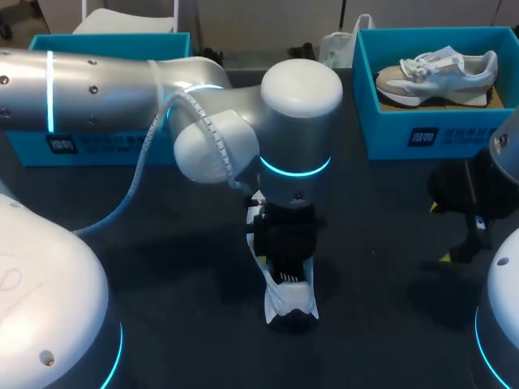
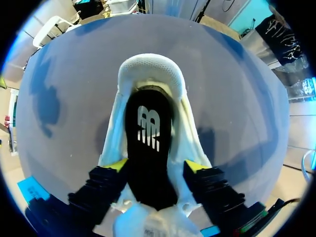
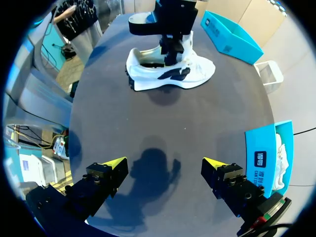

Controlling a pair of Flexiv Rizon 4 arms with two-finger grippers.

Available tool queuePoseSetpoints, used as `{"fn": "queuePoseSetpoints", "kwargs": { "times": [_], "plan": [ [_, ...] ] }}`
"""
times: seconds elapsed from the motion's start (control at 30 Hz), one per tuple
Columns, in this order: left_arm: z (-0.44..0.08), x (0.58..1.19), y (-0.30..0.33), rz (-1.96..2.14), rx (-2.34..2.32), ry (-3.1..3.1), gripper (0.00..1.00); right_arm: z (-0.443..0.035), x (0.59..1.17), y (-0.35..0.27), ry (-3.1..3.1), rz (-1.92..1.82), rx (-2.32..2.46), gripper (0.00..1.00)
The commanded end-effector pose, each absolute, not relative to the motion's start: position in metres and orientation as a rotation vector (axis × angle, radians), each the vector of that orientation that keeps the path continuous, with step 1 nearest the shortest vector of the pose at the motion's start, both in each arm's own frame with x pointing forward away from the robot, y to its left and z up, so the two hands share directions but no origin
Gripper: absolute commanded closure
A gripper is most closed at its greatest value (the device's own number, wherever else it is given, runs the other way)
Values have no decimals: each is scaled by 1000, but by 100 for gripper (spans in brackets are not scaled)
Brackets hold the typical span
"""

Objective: Take the shoe out of the shoebox, open the shoe tongue, remove and reinsert the insole, then place the shoe into the shoebox

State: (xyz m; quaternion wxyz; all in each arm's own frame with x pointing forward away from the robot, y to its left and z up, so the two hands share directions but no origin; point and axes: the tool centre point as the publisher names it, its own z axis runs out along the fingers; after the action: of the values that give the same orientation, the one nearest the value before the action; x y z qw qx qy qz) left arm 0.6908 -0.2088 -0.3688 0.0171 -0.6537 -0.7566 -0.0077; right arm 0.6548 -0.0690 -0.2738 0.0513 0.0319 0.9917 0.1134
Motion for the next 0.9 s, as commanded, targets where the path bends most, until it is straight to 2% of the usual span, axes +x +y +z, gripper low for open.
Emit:
{"fn": "queuePoseSetpoints", "kwargs": {
  "times": [0.03,0.53,0.9],
  "plan": [
    [-359,696,-201,4,-2041,-2351,0,-274,653,-69,3016,344,96,0],
    [-335,724,-201,57,-2070,-2354,0,-274,653,-69,3016,344,96,0],
    [-293,771,-189,73,-2066,-2418,0,-274,653,-69,3016,344,96,0]
  ]
}}
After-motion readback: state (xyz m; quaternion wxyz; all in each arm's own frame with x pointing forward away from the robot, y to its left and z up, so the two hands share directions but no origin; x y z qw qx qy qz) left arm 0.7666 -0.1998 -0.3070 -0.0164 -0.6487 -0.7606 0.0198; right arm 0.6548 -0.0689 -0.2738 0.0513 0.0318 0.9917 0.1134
